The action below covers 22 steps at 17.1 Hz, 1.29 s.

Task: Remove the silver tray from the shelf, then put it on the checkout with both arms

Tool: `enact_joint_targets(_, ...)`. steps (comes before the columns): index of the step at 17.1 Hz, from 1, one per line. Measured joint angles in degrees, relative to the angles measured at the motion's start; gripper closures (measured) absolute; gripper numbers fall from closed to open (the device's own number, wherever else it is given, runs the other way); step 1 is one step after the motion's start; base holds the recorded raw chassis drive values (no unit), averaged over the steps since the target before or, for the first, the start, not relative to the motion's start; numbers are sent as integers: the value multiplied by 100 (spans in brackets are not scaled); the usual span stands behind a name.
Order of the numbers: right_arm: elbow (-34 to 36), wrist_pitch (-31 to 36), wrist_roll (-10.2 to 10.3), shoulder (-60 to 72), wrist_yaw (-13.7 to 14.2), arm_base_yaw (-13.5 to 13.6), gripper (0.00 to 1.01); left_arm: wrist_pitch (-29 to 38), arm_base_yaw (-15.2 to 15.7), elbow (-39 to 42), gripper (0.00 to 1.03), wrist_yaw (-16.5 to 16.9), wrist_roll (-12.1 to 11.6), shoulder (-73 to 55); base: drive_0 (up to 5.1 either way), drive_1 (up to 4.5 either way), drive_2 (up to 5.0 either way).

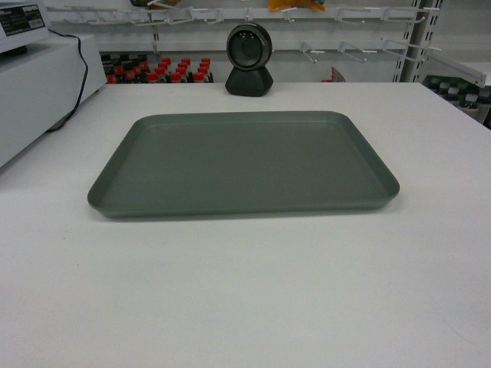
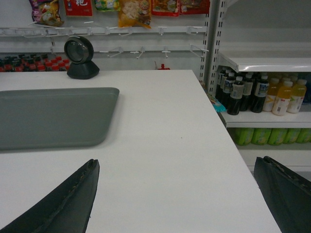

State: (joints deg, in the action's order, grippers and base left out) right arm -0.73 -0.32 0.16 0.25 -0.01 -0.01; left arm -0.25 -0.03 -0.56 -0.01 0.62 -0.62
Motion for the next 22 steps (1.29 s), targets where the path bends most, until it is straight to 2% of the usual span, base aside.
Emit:
enact_joint_targets(15, 0, -17, 0, 0, 0, 0, 3, -20, 0, 0, 5, 0, 0, 0, 3, -418, 424)
enact_joint_targets(22, 0, 7, 0, -2, 0, 0, 3, 4, 0, 0, 5, 0, 0, 0, 0, -32, 31)
